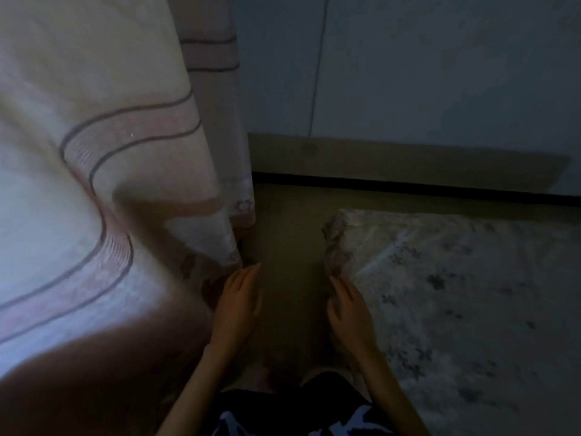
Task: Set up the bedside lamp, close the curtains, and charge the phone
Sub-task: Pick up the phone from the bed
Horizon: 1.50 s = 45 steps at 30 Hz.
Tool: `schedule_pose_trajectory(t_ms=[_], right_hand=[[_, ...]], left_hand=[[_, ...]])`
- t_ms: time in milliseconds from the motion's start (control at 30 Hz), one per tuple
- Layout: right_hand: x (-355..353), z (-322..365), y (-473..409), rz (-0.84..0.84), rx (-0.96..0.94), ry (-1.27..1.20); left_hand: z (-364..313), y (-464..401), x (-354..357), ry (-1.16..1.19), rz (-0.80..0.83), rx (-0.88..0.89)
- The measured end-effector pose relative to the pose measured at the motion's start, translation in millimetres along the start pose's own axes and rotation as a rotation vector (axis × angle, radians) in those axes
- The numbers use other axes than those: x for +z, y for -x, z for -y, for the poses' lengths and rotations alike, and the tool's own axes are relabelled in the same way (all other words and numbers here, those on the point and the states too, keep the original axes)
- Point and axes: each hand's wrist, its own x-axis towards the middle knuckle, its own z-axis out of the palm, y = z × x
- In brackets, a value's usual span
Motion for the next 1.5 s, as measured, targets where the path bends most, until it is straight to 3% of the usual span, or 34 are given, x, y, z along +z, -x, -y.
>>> schedule_pose_trajectory(t_ms=[267, 533, 700, 933, 1167, 1500], right_hand=[[-5, 9, -129, 0.060, 0.058, -0.038], [-40, -3, -328, 0.047, 0.069, -0.009], [-72, -3, -429, -0.018, 0.072, -0.062], [-74, -25, -515, -0.039, 0.195, -0.070], [-102, -33, -632, -0.243, 0.294, -0.108], [-149, -88, -661, -0.496, 0.648, -0.118]], left_hand=[[20, -117, 18, 0.041, 0.115, -0.057], [3, -314, 41, 0.013, 0.111, -0.057], [-16, -427, 56, 0.073, 0.068, 0.103], [-30, -542, 81, 0.014, 0.216, 0.188], [-57, -712, 94, 0.009, 0.346, 0.196], [-154, -813, 156, -0.014, 0.571, 0.560]])
